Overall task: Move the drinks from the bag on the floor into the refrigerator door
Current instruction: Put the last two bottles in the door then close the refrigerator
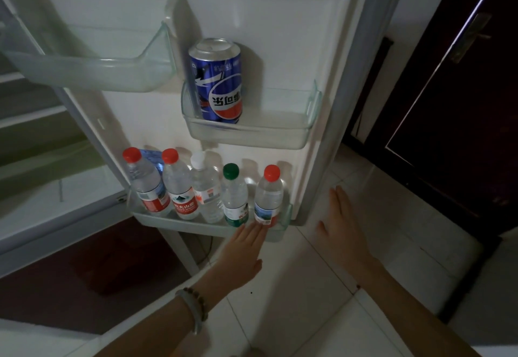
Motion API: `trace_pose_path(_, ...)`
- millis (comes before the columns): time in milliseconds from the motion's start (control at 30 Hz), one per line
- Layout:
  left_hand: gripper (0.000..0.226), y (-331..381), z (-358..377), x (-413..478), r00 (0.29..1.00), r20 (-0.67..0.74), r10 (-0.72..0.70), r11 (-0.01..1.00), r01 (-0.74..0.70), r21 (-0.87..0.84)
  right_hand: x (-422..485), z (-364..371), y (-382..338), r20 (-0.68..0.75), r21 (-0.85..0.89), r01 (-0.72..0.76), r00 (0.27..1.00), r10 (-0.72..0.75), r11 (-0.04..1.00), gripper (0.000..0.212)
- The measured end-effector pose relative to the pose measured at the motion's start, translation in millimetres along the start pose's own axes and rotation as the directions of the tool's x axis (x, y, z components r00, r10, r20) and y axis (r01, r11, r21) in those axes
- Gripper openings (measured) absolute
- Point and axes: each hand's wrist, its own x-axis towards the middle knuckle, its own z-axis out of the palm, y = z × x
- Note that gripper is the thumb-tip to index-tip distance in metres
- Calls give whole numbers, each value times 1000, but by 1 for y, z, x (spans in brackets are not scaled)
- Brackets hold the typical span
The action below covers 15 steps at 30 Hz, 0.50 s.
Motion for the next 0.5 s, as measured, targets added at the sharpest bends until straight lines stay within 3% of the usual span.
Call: trace_pose_path(500,80,6,5,-28,998,-23,-62,998,62,1,-46,22,-9,22,-17,72,997,-72,997,78)
